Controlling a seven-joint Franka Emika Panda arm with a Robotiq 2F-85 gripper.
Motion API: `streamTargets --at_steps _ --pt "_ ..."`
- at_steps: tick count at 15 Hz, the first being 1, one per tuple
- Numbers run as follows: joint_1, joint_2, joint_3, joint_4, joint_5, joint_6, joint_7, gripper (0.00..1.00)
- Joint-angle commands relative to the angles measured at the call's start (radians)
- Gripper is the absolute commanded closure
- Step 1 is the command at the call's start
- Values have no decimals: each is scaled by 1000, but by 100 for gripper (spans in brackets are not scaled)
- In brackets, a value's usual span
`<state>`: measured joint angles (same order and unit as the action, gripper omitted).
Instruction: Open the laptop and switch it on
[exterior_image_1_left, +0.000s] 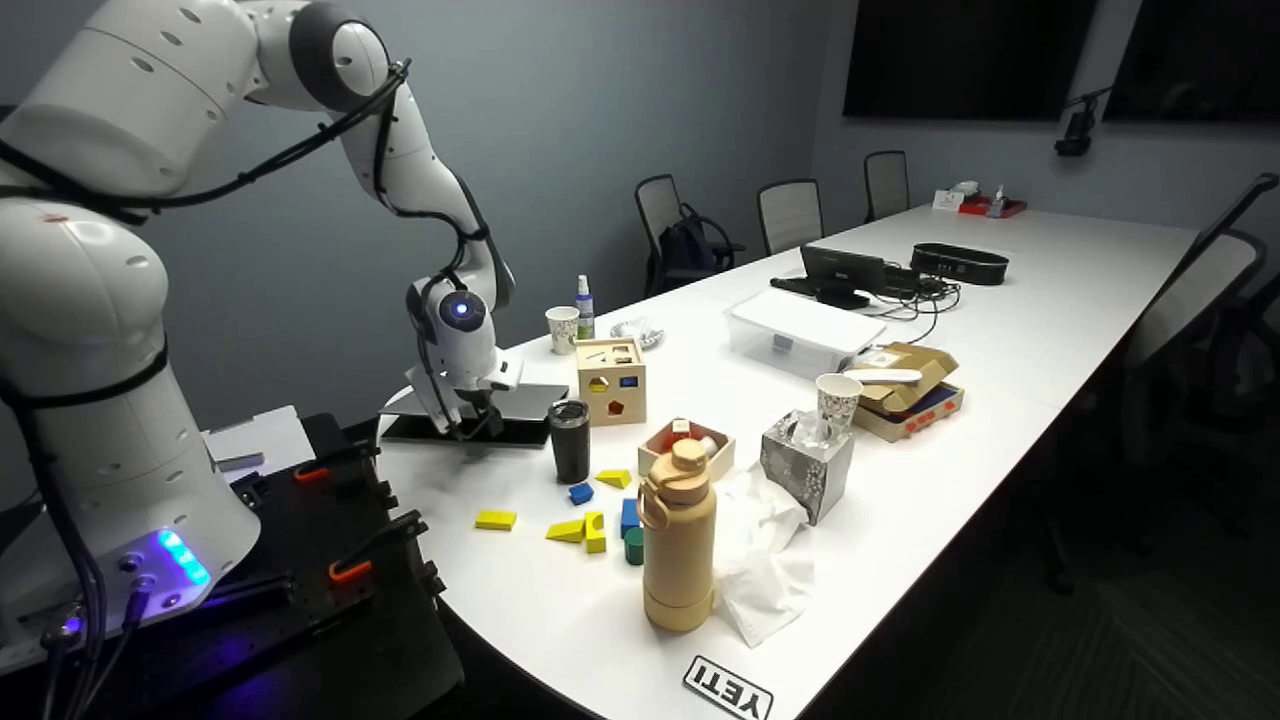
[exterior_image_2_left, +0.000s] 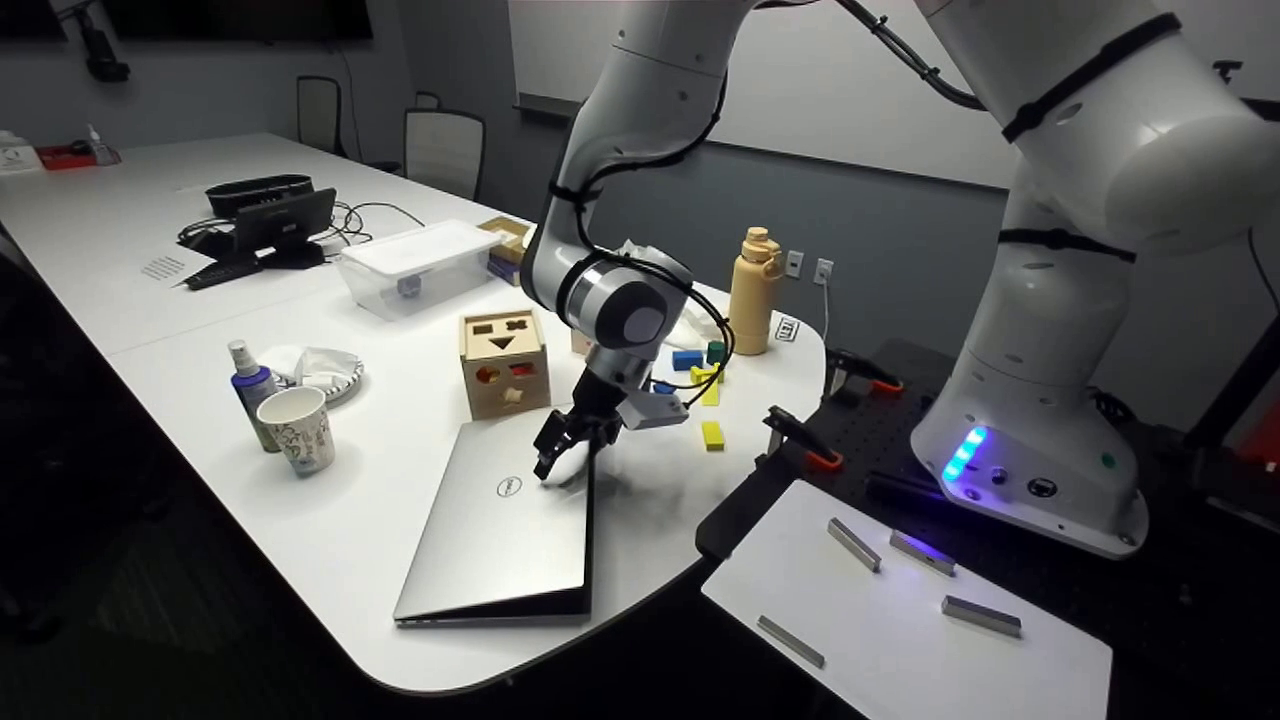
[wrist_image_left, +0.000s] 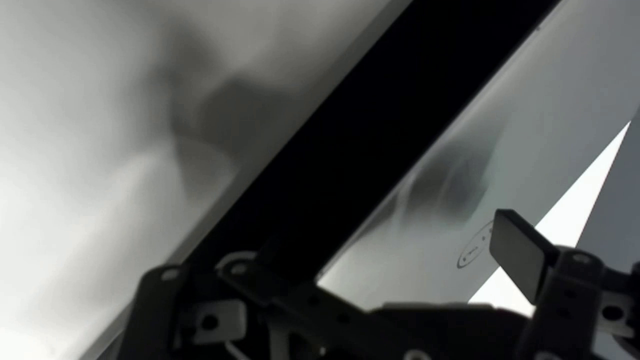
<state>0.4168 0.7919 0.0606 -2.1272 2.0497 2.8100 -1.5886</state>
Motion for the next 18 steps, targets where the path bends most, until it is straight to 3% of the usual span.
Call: streamTargets --at_steps 1,12,18 --pt "32 -50 15 12 27 4 -30 0" --pt "102 -226 60 29 -75 41 -30 0" --pt "122 -224 71 110 -100 27 -49 0"
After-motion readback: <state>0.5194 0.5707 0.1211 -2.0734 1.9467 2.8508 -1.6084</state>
